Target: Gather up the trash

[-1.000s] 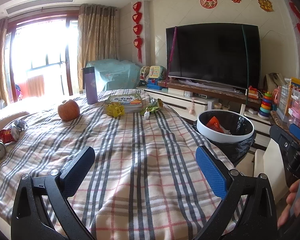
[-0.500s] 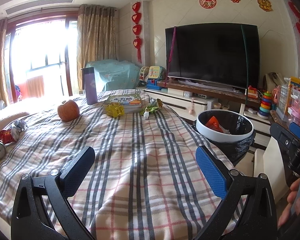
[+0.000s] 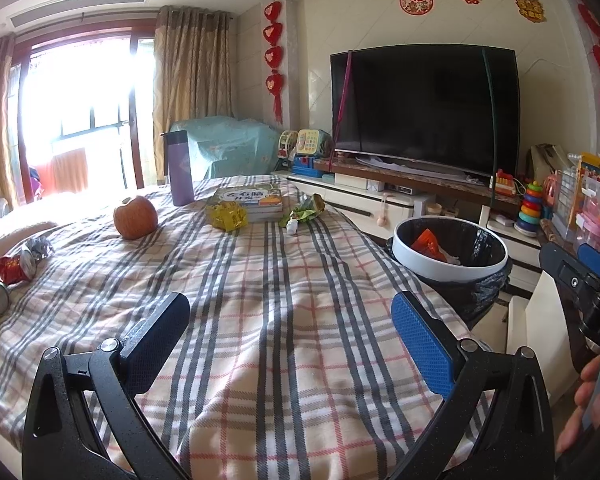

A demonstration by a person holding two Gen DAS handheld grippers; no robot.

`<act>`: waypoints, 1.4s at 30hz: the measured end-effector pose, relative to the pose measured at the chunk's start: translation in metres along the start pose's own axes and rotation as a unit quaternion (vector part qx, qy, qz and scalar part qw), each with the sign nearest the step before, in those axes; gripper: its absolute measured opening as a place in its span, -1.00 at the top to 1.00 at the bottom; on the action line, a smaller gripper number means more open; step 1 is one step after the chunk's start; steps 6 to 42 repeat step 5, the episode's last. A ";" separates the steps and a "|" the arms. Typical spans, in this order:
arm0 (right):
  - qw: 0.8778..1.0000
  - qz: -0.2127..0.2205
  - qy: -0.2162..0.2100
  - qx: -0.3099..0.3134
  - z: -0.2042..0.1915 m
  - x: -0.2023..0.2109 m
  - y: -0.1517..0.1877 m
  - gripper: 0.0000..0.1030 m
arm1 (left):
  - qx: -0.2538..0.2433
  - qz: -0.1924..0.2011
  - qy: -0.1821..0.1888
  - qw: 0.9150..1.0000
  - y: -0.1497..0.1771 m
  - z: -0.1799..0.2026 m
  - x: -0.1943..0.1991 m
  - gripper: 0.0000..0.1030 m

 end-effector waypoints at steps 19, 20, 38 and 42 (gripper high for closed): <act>1.000 -0.004 -0.003 -0.004 -0.001 -0.002 0.001 -1.00 | 0.001 -0.001 0.001 1.000 0.001 -0.001 -0.001 -1.00; 1.000 -0.004 -0.003 -0.004 -0.001 -0.002 0.001 -1.00 | 0.001 -0.001 0.001 1.000 0.001 -0.001 -0.001 -1.00; 1.000 -0.004 -0.003 -0.004 -0.001 -0.002 0.001 -1.00 | 0.001 -0.001 0.001 1.000 0.001 -0.001 -0.001 -1.00; 1.000 -0.004 -0.003 -0.004 -0.001 -0.002 0.001 -1.00 | 0.001 -0.001 0.001 1.000 0.001 -0.001 -0.001 -1.00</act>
Point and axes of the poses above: each gripper's, at about its wrist camera, not at the fingertips, and x roughly against the way its jaws point, z to its right, y to its underside, the point moved 1 cm from there along -x, roughly the way its jaws point, and after that the axes turned 11 degrees about z, right-handed, at the moved point
